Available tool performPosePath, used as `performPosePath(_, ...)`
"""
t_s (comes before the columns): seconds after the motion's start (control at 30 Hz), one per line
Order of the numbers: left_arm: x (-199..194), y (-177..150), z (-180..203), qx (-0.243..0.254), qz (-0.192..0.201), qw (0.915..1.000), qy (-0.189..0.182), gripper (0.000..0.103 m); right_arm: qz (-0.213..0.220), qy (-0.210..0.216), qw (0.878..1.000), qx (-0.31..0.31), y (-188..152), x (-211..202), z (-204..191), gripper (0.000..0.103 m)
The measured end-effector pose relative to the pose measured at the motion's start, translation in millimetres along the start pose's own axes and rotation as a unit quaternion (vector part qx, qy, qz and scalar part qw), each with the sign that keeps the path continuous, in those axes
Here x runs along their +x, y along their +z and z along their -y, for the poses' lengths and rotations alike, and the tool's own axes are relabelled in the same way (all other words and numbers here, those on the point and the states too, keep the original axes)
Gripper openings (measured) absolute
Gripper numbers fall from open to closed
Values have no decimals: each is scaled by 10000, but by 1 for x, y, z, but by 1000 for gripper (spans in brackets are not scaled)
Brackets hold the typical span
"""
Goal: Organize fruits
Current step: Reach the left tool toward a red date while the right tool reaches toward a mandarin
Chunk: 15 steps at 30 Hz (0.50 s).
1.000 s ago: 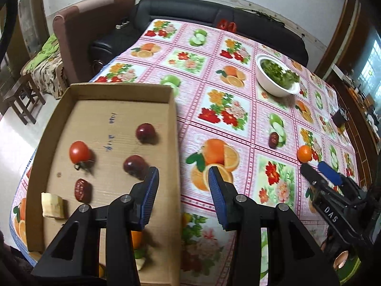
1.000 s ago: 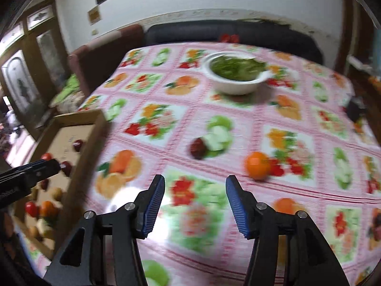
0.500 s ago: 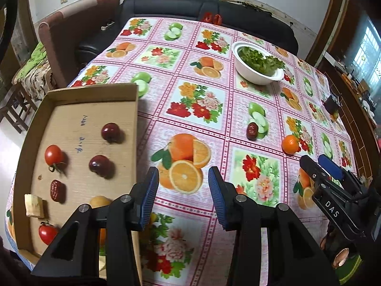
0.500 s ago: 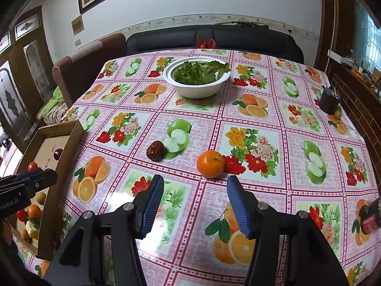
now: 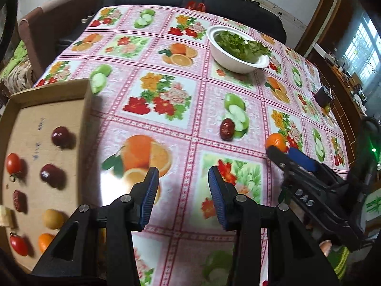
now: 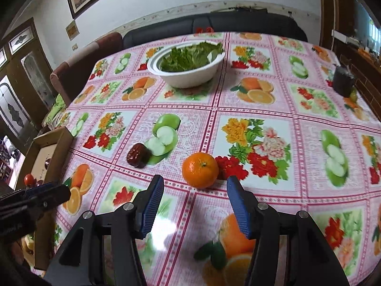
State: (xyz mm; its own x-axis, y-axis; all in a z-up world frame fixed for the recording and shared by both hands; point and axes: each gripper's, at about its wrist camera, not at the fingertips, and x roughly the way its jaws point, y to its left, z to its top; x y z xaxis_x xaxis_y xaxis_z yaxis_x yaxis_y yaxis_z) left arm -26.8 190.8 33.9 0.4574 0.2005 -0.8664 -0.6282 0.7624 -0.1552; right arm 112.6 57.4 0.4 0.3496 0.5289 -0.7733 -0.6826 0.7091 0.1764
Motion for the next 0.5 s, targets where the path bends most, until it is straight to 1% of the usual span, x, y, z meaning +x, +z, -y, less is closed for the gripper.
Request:
performPosePath(0.13, 10, 10, 12, -8, -21, 9998, -184, 41, -45, -30, 10000, -16, 5, 14, 0, 57)
performPosePath(0.17, 12, 11, 15, 4, -31, 9998, -215, 41, -61, -18, 10000, -9, 6, 16, 1, 55)
performPosePath(0.2, 16, 14, 20, 33, -51, 9997, -238, 41, -88, -4, 10000, 23, 6, 18, 3, 44)
performPosePath(0.23, 19, 15, 24, 67, -63, 9996, -257, 41, -123, 7, 9999, 59, 6, 20, 6, 38)
performPosePath(0.3, 27, 20, 34, 180, -46, 9993, -324, 41, -132, 108, 9997, 161, 6, 18, 11, 38)
performPosePath(0.5, 58, 33, 58, 360, -202, 9988, -266, 41, 150, 101, 9994, 302, 5, -10, 25, 37)
